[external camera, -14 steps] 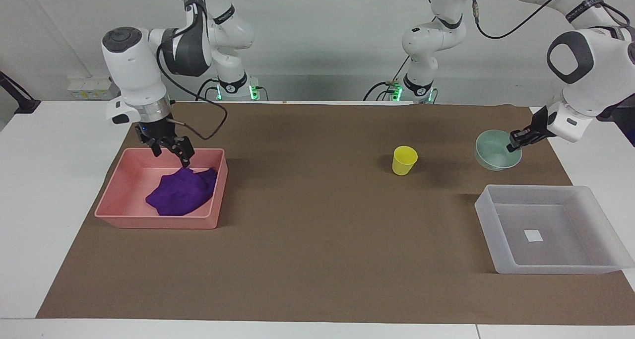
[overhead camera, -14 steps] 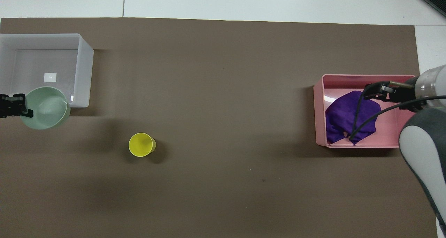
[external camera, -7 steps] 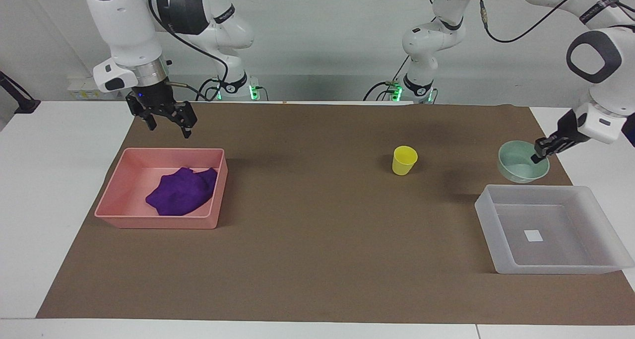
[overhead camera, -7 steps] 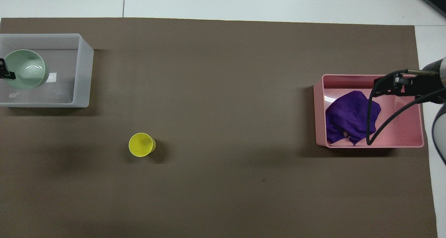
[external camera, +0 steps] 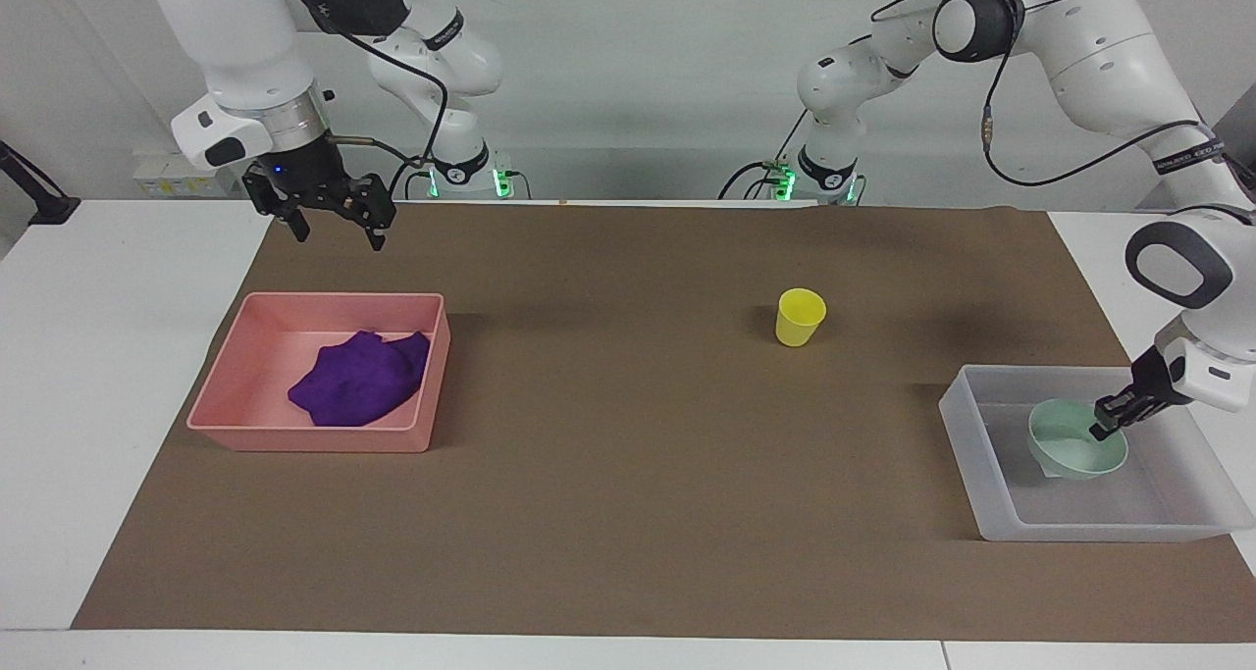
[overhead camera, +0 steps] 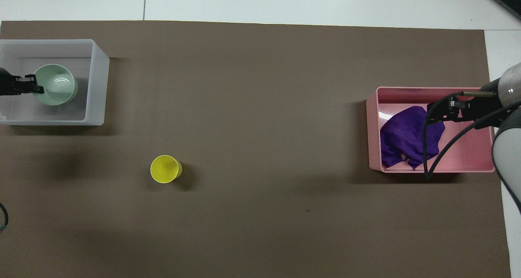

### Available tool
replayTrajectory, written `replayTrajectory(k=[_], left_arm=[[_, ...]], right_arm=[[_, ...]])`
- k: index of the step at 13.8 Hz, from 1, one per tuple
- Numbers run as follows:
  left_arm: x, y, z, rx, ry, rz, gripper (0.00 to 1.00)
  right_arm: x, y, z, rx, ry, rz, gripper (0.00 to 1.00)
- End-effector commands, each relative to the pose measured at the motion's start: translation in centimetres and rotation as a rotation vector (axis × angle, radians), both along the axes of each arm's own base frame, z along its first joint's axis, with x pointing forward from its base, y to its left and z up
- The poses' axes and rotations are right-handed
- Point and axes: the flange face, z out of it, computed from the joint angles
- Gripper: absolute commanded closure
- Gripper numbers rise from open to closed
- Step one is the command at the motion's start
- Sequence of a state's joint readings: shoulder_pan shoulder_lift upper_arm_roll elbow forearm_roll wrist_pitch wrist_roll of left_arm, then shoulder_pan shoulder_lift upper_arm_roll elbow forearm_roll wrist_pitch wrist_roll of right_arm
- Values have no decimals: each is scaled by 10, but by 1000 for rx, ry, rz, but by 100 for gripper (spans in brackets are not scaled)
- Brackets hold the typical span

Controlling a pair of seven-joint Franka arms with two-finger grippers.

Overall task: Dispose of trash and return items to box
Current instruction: 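Lower the green bowl into the clear box and open the left gripper, then grasp the yellow cup with the left gripper and lift it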

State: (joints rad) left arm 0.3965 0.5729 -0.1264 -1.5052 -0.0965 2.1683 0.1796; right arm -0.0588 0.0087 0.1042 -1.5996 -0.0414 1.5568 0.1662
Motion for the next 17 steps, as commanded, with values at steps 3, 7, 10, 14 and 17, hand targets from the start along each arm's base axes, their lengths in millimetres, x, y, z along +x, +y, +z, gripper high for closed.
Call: replayTrajectory(k=[3,7,10,14,17], left_arm=[[2,-2,6,-4,-15,-15,0],[-3,-33,76,15,-49,-66,0],[-13,-117,124,-8,33,-129,0],[-71,-227,160,-16,251,-189,0],[-141,-283,126,17,263,-208,0]], right_arm=[[-17,0,-1,20,3,20,0],[-13,1,0,23,-17,25,0],[-13,0,0,23,-17,21,0],[-13,-3,0,22,-17,15,0],[-13,-5,0,23,-17,13,0]])
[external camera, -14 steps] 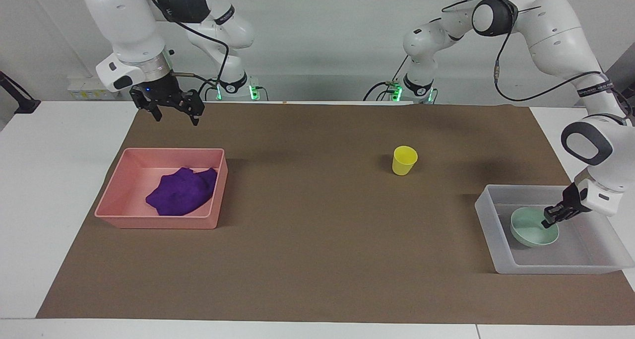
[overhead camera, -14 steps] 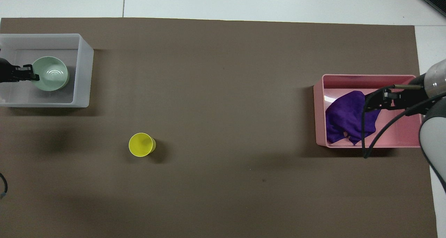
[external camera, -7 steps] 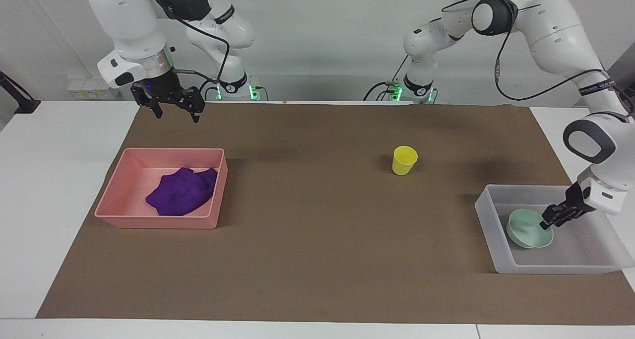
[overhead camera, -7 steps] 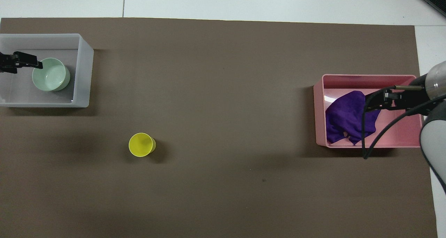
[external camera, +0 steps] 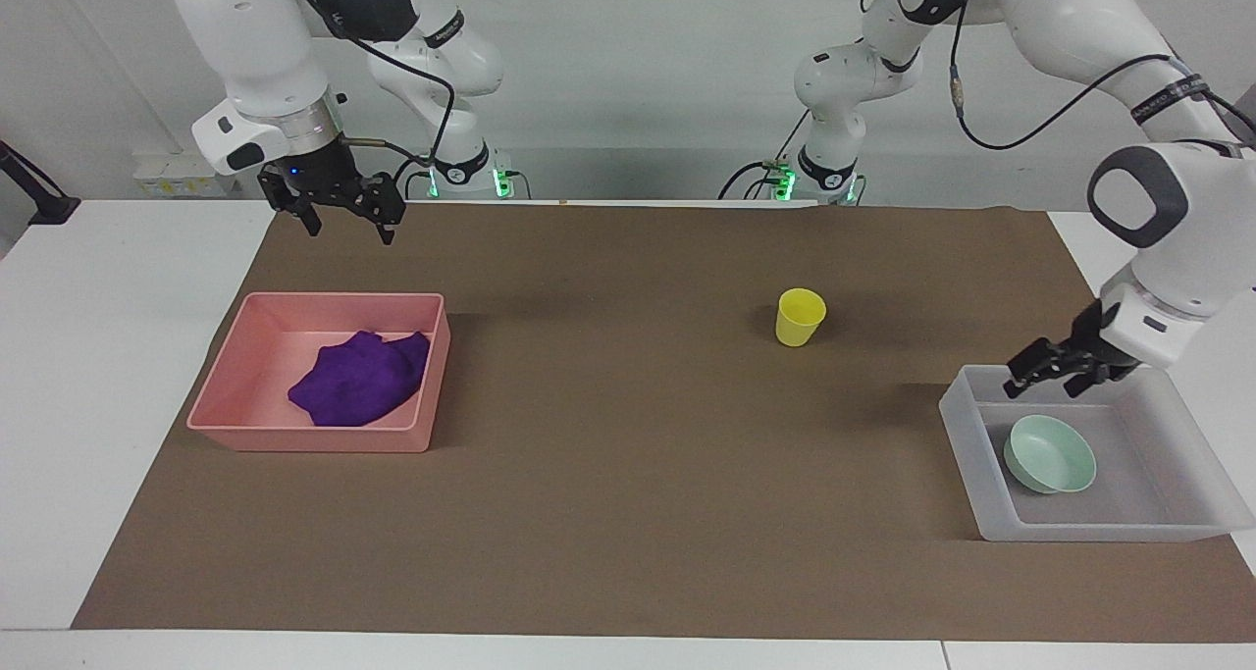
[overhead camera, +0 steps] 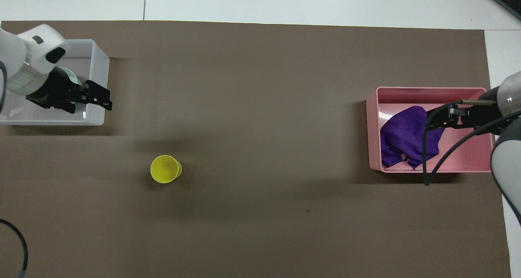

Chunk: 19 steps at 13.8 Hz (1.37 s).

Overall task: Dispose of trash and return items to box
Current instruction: 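Grasp the yellow cup with the left gripper and lift it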

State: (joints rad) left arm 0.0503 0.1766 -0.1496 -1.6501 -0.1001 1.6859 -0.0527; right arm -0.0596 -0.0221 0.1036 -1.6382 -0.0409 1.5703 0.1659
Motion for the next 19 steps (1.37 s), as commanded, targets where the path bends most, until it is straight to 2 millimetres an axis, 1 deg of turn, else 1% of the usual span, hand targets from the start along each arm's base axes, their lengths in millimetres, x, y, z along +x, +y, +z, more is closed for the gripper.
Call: replayTrajectory(k=[1,2,3,5,6,7,8,10,11,12,14,15,17,18,19], left_arm=[[-71,-22,-40,21,-15,-6,0],[-83,-32,-56,15,-11,-18,0],[-91,-47,-69,-6,-13,-28,0],[-100,-52,-98,-51,-48,11,0],[-114,-63,-115,-45,-53,-12,0],[-121,-67,-127,-41,-63,-18,0],[-124,-70,-136,-39,-68,-21,8],[-123,-74,-150,-37,-47,-29,71],[-122,-75,-151,-37,-40,-30,87],[-123,-75,-152,-36,-26,-33,100],[-124,-73,-153,-35,-8,-37,100],[-120,-71,-150,-36,-17,-32,100],[-104,-66,-125,-48,-48,-14,100],[-92,-60,-108,-57,-76,-5,100],[-77,-47,-87,-65,-120,13,100]], right_arm=[[-4,-5,0,24,-13,14,0],[-3,-4,0,25,-18,15,0],[-3,-5,0,25,-18,14,0],[-4,-5,0,25,-16,11,0],[-4,-4,0,25,-13,14,0],[-4,-4,0,25,-15,14,0],[-4,-5,0,25,-13,12,0],[-4,-6,0,25,-13,11,0],[-4,-6,0,25,-13,11,0],[-4,-6,0,25,-13,11,0],[-4,-6,0,25,-15,11,0],[-4,-6,0,25,-13,11,0],[-4,-6,0,25,-15,11,0],[-4,-6,0,25,-15,11,0],[-4,-6,0,25,-13,11,0]])
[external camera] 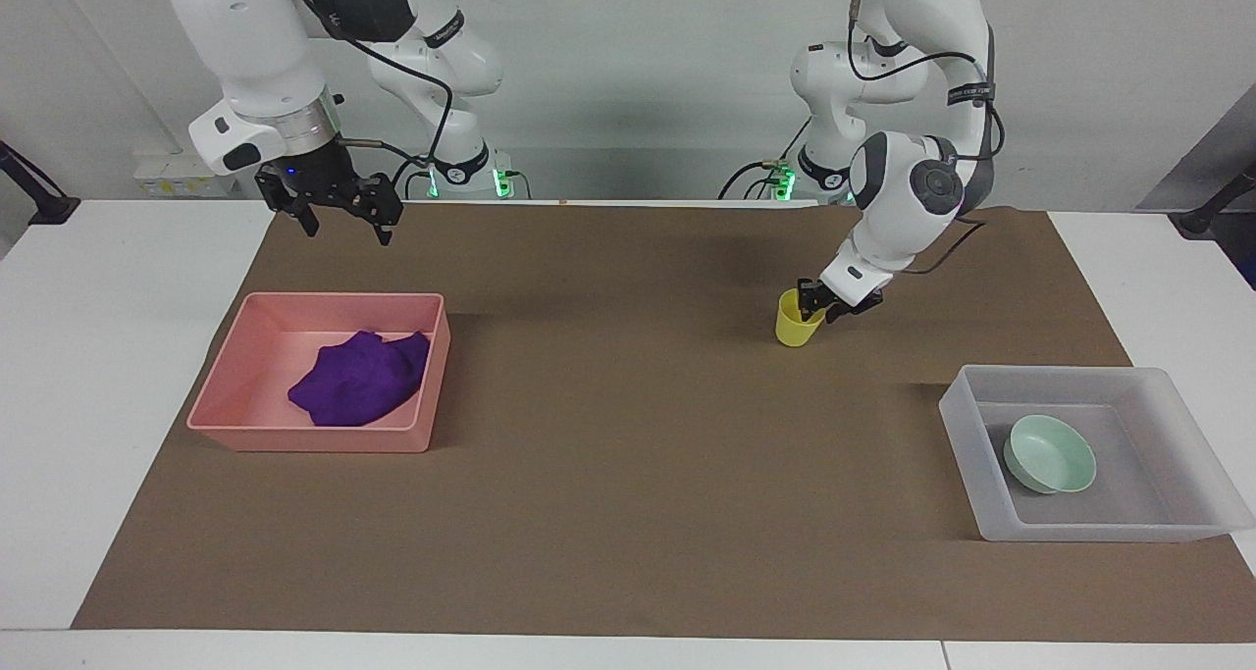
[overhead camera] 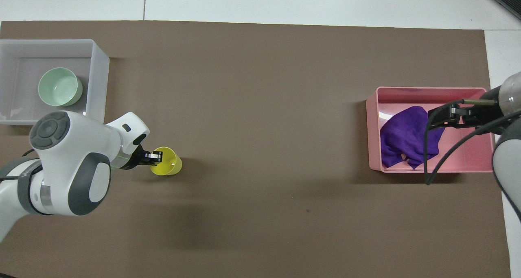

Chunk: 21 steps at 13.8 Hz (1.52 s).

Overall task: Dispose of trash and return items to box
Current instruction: 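Grasp the yellow cup with the left gripper and lift it, then place the yellow cup into the green bowl in the clear box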

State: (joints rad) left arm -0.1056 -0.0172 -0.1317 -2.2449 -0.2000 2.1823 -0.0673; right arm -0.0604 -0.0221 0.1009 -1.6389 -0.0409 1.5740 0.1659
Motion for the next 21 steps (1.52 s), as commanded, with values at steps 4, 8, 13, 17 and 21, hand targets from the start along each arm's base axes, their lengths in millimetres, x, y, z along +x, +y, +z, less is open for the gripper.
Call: replayTrajectory(k=[4,8,13,17,21], left_arm=[[84,104,140,-55,-122,116,100],[138,229,171,1,-202,162,100],[180,301,90,70,-290,77,100],[186,309,61,66,-280,85,100],[189,306,41,63,-263,81,100]], right_arm=[[-4,-4,0,25,-12,14,0],[-4,-4,0,25,-10,13,0],[-4,-4,0,25,-12,14,0],[-4,-4,0,25,-10,14,0],[-4,-4,0,25,-12,14,0]])
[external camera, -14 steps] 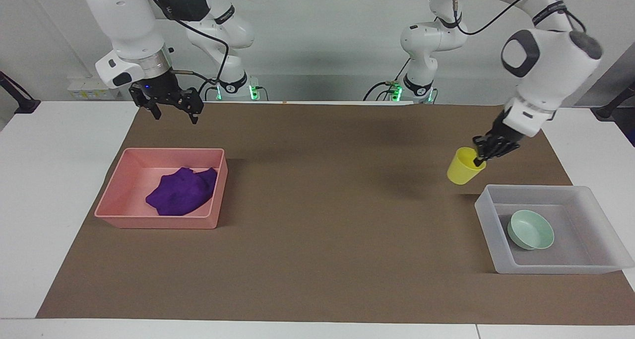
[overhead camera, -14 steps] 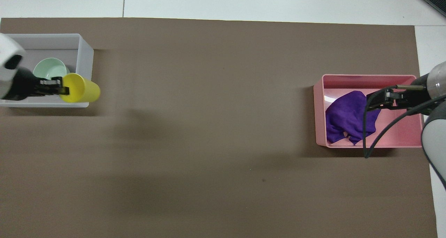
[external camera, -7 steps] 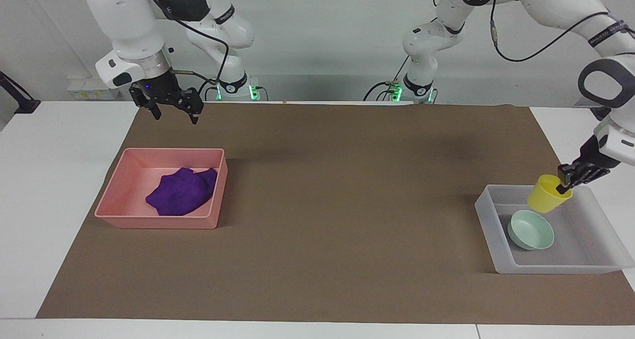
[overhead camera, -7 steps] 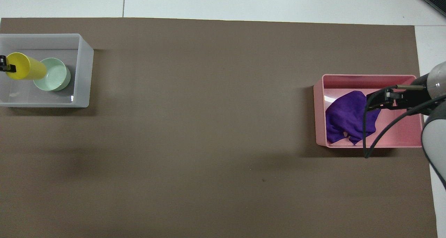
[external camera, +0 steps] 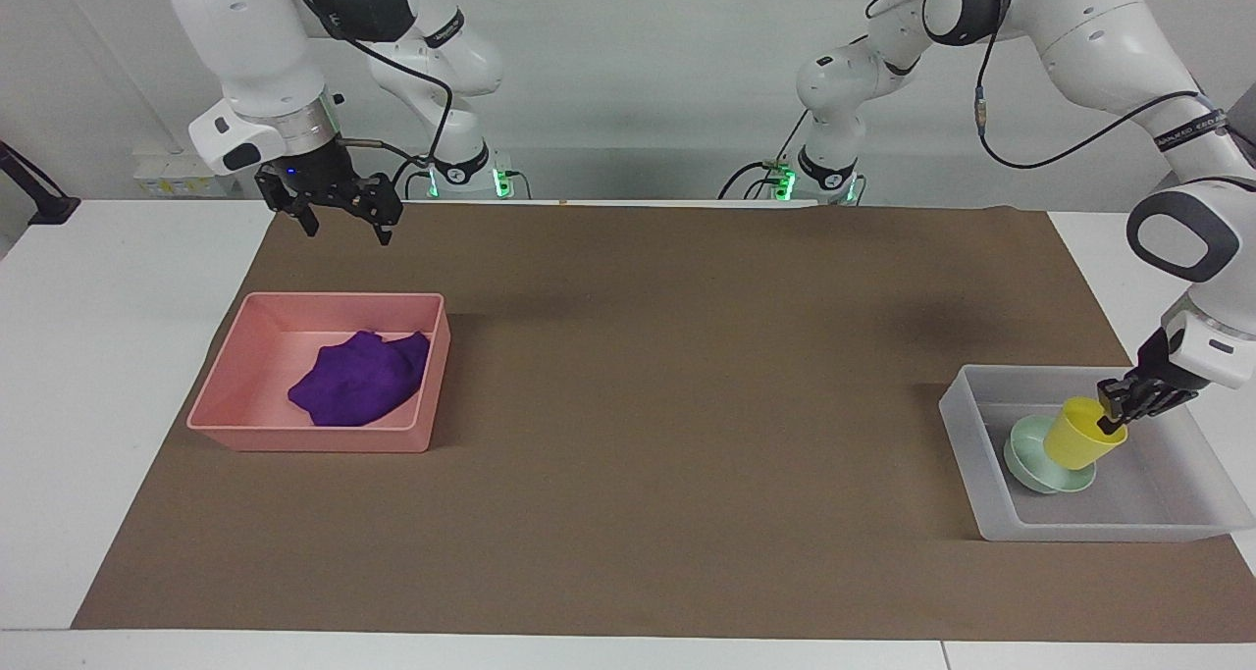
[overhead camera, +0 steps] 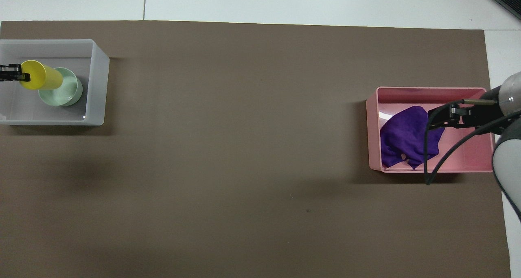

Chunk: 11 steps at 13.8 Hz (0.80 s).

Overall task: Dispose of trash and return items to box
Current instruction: 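Place the yellow cup into the green bowl in the clear box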

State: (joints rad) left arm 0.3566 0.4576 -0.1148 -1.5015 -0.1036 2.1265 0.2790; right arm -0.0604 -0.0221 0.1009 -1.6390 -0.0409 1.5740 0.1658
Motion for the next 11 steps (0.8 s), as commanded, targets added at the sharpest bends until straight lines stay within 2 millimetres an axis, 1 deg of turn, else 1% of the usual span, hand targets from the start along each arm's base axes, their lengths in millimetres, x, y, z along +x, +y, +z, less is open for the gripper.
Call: replayTrajectory(k=[1,2,3,5,6,7,9,10,11], left_arm=[[6,3,-14,11,0,-8,100],[5,1,-18,9,10,-13,100],[3,0,-26,5,25,-15,100],[-4,3,-37,-8,63,-5,100],[-3,1,-38,-14,52,5,1],[0,-1,-34,-6,39,0,0],[-4,-5,-13,-2,41,-8,0],[-12,-11,6,-7,76,-16,0],[-18,-17,13,-15,117,-14,0]], right_arm=[[-4,-4,0,25,-10,14,0],[-4,-4,0,25,-10,14,0],[-4,-4,0,25,-10,14,0],[-4,-4,0,25,-10,14,0],[-4,-4,0,25,-10,13,0],[-4,-4,0,25,-10,13,0],[-4,-4,0,25,-10,14,0],[-4,-4,0,25,-10,14,0],[-4,-4,0,25,-12,13,0]])
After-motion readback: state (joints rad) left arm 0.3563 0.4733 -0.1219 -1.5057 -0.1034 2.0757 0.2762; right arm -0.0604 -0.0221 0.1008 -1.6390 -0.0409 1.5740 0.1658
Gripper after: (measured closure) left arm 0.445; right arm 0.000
